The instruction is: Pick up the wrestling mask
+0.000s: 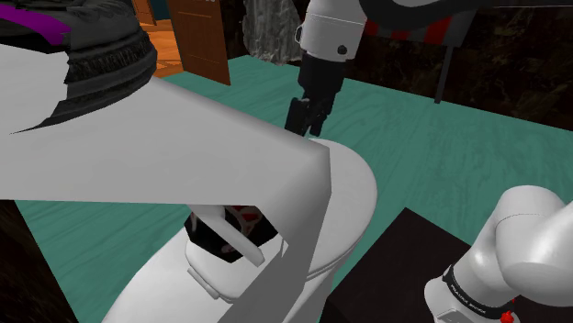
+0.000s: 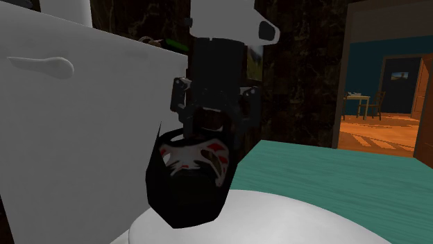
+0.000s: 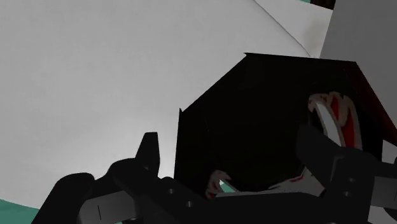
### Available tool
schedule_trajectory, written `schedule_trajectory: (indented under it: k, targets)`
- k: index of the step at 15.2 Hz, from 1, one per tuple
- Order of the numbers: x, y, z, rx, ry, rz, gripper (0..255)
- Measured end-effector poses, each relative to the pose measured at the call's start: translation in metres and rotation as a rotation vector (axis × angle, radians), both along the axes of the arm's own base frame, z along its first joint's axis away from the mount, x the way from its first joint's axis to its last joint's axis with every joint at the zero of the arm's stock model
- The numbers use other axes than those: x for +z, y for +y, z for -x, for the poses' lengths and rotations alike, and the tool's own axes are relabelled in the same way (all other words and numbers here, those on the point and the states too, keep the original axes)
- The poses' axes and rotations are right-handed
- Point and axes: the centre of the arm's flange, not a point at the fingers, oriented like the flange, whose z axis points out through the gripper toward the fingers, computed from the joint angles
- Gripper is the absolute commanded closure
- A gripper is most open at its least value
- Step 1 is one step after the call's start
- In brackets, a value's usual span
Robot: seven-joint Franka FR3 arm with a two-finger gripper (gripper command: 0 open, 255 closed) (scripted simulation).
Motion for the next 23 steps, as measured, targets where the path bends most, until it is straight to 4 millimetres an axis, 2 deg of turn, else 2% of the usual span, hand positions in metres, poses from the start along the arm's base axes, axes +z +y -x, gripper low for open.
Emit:
schedule_trajectory:
  k: [8,10,13,18,19,23]
  targets:
    - [0.006,0.087,-0.018,0.146,0.039,-0.101,0]
    - [0.01,0.107,-0.017,0.18,0.049,-0.125,0]
    - [-0.002,0.118,-0.017,0.195,0.053,-0.136,0]
    - [-0.026,0.119,-0.016,0.197,0.054,-0.137,0]
    - [-0.029,0.119,-0.016,0.197,0.054,-0.137,255]
    - [-0.03,0.119,-0.016,0.197,0.052,-0.138,255]
